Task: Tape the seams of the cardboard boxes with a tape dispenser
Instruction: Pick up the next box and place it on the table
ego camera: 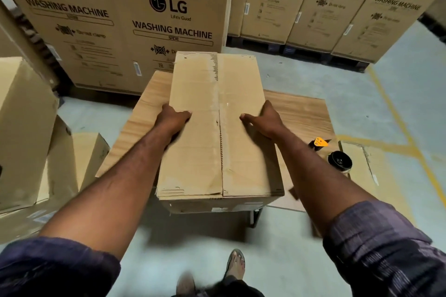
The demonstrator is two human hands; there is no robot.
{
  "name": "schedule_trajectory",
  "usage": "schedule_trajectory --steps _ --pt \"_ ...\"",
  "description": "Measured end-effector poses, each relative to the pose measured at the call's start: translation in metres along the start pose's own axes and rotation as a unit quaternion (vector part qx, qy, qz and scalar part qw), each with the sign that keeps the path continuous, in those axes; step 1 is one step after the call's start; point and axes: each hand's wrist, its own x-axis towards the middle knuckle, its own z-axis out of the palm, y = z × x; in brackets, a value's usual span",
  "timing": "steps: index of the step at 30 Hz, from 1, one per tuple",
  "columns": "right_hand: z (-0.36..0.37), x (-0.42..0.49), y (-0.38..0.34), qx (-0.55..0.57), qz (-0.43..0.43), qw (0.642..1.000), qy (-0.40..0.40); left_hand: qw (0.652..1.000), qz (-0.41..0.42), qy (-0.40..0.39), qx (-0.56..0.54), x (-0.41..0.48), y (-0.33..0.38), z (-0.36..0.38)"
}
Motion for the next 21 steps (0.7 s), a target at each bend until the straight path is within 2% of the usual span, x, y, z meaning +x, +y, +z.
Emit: schedule_trajectory --steps 7,10,11,13,15,17,18,21 --pt "-0.002 0.028 0.021 -0.047 -0.114 0.992 0.024 0.998 -0.004 -0.002 0.055 0.040 0.022 0.027" --pt "0.000 0.038 0.024 -0.053 -0.119 0.991 0.038 0.994 0.014 0.020 0.111 0.046 0.035 0.033" --pt "0.001 0.040 0.025 -0.049 -0.114 0.992 0.037 0.985 0.034 0.029 0.166 0.043 0.041 0.038" --pt "0.006 0.045 0.026 -0.076 -0.127 0.988 0.047 0.947 0.100 0.011 0.305 0.018 0.055 0.058" --pt "0.008 0.051 0.025 -0.141 -0.171 0.974 0.054 0.905 0.174 -0.090 0.377 -0.025 0.064 0.098" --pt "0.006 0.059 0.023 -0.214 -0.217 0.952 0.022 0.873 0.200 -0.202 0.397 -0.079 0.058 0.143" --pt "0.002 0.062 0.021 -0.251 -0.232 0.940 -0.008 0.862 0.200 -0.218 0.411 -0.098 0.050 0.161" --pt "-0.018 0.074 0.027 -0.309 -0.280 0.906 -0.076 0.859 0.203 -0.142 0.449 -0.120 0.033 0.187"
